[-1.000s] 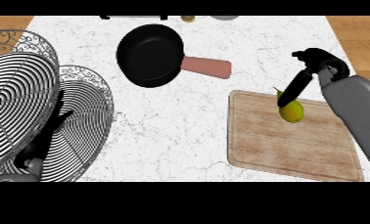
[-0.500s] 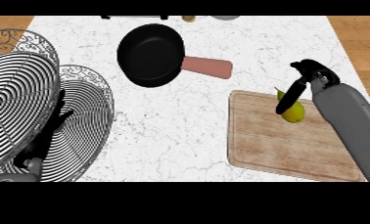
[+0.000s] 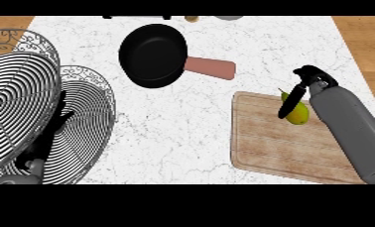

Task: Pick the pear from the cutting board and place it in the pot

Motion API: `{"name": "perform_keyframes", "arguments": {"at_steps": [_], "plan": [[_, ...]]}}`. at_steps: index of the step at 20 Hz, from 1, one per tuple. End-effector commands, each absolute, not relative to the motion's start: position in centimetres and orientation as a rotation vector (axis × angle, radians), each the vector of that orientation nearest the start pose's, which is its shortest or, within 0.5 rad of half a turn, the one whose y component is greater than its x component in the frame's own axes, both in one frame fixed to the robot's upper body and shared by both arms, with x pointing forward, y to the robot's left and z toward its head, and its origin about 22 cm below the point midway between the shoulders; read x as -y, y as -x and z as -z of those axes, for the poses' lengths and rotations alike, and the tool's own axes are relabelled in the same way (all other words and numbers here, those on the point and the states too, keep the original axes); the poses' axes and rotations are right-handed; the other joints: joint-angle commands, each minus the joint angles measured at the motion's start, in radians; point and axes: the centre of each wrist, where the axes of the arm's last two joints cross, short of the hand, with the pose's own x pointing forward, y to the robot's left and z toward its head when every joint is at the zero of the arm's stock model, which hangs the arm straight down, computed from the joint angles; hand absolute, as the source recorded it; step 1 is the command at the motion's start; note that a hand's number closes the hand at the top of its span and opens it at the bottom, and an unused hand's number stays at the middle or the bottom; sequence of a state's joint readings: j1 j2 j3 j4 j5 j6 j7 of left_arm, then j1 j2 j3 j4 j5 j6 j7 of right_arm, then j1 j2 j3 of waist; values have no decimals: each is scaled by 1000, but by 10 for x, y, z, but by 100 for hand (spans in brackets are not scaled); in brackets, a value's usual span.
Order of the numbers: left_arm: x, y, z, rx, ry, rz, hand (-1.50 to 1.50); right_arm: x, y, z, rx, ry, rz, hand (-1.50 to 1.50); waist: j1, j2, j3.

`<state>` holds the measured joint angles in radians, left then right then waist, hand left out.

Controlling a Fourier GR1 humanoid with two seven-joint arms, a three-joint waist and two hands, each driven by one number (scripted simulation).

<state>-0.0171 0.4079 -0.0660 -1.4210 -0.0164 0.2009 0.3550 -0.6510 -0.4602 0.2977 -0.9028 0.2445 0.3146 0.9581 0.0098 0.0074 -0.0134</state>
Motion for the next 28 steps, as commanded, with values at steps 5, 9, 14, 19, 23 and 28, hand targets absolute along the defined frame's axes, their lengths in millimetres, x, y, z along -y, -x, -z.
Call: {"name": "perform_keyframes", "arguments": {"at_steps": [5,9,14,19,23,28], "plan": [[-325,-266,-25,1163,-513,93,0,261,-367,-21,328,638,-750,-150,-17,-9,13],[-324,-264,-34,1159,-521,103,0,246,-376,-11,319,642,-726,-150,-3,-7,14],[-326,-261,-32,1170,-518,98,0,271,-373,-18,316,626,-737,-150,-11,-9,13],[-331,-255,-27,1159,-509,110,0,267,-384,-9,289,630,-702,-150,3,-5,14],[-327,-267,-35,1153,-500,97,0,263,-368,10,352,609,-711,150,-7,-7,14],[-323,-267,-21,1157,-517,97,0,288,-374,0,431,749,-810,150,0,-1,14]]}}
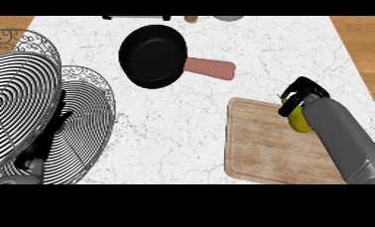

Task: Pick the pear from the cutting board and place it in the pot

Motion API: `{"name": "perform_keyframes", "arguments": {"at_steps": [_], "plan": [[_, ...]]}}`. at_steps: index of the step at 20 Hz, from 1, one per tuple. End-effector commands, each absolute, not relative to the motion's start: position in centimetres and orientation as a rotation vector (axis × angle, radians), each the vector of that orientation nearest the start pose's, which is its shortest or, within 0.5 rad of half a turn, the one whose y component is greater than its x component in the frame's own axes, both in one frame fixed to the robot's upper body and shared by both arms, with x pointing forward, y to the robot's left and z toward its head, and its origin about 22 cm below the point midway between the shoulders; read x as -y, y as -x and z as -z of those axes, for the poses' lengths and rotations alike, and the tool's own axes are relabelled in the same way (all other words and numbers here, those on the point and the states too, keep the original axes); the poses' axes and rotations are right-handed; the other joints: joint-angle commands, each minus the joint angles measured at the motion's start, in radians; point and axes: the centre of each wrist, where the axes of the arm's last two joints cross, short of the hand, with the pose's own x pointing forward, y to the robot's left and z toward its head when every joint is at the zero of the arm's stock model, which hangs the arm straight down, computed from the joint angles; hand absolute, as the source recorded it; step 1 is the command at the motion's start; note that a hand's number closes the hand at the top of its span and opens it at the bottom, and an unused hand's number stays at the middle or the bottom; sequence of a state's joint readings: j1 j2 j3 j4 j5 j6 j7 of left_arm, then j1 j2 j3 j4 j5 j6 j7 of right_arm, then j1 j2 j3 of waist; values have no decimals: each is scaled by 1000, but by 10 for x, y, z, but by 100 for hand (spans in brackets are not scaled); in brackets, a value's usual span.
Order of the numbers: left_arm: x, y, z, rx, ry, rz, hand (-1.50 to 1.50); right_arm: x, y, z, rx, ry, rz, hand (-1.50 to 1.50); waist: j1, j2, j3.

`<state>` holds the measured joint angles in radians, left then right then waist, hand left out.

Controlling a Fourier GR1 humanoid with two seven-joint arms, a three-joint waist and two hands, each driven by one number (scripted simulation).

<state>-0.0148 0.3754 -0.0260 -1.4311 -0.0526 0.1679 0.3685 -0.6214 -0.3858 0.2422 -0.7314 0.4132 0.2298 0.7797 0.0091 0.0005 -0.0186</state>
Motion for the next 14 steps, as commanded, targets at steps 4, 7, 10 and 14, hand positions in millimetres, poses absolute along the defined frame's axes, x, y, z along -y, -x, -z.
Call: {"name": "perform_keyframes", "arguments": {"at_steps": [4,7,10,14], "plan": [[-333,-266,-39,1156,-514,108,0,280,-382,-22,443,796,-839,150,-6,-1,19],[-333,-271,-38,1161,-533,102,0,270,-392,-32,491,832,-843,150,-4,1,19],[-326,-261,-26,1165,-523,118,0,241,-388,-42,710,886,-981,150,-10,-2,19],[-323,-262,-21,1145,-533,70,0,193,-369,-50,976,930,-1122,150,-35,-11,18]]}}
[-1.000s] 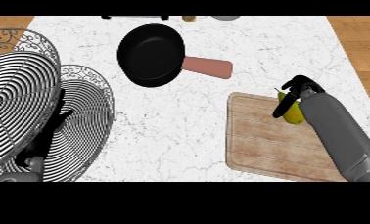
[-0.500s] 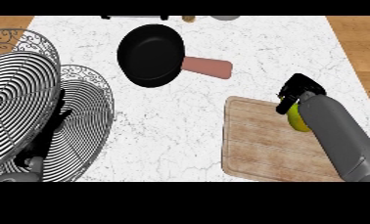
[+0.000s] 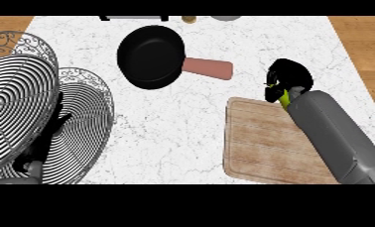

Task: Pick the pear from the cutting board and place it in the pot

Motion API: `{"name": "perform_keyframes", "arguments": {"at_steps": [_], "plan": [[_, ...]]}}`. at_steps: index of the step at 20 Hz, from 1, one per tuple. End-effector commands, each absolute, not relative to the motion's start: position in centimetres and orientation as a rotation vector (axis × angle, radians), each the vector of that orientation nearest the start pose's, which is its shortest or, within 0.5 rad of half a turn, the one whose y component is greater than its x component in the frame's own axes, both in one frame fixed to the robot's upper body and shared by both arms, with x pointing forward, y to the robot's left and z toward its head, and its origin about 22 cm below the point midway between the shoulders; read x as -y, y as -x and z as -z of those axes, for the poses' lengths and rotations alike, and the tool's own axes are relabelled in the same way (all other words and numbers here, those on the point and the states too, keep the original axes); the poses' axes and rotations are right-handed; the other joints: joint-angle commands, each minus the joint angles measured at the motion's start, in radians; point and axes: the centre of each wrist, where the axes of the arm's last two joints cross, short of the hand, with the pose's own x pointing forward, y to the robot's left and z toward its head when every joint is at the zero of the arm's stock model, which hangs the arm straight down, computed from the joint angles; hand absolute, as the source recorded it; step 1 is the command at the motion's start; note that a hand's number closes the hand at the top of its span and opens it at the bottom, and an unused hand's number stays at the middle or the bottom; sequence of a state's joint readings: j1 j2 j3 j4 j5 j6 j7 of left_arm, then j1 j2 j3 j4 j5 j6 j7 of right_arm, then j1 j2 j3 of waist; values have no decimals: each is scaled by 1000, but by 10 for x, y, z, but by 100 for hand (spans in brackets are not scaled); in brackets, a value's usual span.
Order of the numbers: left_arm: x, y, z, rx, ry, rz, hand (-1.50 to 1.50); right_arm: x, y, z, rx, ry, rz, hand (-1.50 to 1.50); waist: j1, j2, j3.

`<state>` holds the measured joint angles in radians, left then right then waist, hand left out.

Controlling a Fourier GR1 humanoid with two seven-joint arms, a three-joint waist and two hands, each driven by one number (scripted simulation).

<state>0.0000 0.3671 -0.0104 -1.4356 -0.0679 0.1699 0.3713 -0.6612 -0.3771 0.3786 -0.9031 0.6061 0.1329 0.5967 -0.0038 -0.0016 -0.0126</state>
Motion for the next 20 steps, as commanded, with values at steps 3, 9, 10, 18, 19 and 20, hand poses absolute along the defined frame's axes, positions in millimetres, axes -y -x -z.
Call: {"name": "perform_keyframes", "arguments": {"at_steps": [3,9,10,18,19,20], "plan": [[-340,-253,-33,1136,-542,93,0,212,-359,-70,1007,1084,-1109,150,-23,-13,12],[-336,-254,-25,1145,-540,73,0,187,-340,-129,1313,1163,-909,150,-31,-13,12],[-328,-246,-12,1139,-536,80,0,176,-340,-147,1397,1173,-845,150,-26,-13,12],[-341,-257,-14,1139,-532,90,0,139,-295,-228,1859,1137,-639,150,-18,-5,11],[-335,-260,-19,1144,-526,84,0,133,-293,-250,1850,1156,-648,150,-10,-5,11],[-325,-257,-26,1154,-518,91,0,127,-282,-248,1859,1156,-640,150,-6,-6,12]]}}
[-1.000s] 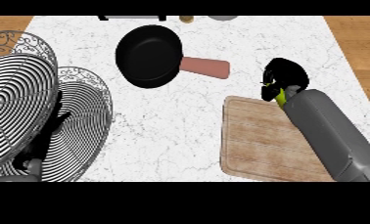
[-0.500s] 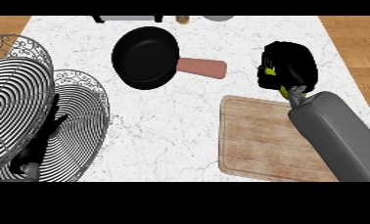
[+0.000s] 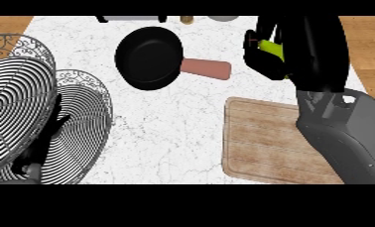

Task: Pick the pear from the cutting board and place it in the pot

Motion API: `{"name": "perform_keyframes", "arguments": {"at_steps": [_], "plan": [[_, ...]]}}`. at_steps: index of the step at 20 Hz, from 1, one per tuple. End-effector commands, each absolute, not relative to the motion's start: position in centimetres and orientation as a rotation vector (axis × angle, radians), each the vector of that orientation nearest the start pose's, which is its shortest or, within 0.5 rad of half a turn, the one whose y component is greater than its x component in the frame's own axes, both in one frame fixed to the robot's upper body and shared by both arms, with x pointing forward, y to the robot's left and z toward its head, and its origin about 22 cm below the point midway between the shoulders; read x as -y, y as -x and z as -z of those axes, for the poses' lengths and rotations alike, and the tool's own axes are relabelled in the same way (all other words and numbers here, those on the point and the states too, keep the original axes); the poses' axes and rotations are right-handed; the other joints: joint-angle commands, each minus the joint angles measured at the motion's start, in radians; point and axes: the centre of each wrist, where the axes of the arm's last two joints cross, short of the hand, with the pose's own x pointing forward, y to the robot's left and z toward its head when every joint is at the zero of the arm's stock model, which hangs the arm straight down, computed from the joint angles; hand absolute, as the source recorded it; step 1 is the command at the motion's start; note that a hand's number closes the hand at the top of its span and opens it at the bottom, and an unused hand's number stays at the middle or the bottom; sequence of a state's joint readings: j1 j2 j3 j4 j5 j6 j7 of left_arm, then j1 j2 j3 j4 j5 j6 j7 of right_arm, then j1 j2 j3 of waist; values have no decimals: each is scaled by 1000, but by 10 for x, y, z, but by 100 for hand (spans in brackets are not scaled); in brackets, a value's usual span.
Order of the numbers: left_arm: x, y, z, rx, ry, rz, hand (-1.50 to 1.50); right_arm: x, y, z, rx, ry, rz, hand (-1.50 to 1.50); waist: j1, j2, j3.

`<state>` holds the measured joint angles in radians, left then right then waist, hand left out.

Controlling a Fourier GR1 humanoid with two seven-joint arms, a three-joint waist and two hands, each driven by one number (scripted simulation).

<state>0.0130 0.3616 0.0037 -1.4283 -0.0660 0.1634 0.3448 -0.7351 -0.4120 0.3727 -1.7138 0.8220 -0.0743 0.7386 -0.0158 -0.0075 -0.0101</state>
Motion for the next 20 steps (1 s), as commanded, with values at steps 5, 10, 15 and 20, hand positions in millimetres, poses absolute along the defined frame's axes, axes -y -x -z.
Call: {"name": "perform_keyframes", "arguments": {"at_steps": [5,10,15,20], "plan": [[-339,-268,-14,1167,-517,96,0,95,-275,-299,1896,1115,-705,150,13,6,8],[-323,-273,-17,1159,-511,102,0,60,-293,-331,1819,1033,-752,150,20,7,9],[-322,-276,-24,1171,-510,125,0,4,-323,-313,1734,995,-785,150,33,13,8],[-329,-273,-34,1170,-497,128,0,-5,-352,-302,1679,914,-811,150,37,13,9]]}}
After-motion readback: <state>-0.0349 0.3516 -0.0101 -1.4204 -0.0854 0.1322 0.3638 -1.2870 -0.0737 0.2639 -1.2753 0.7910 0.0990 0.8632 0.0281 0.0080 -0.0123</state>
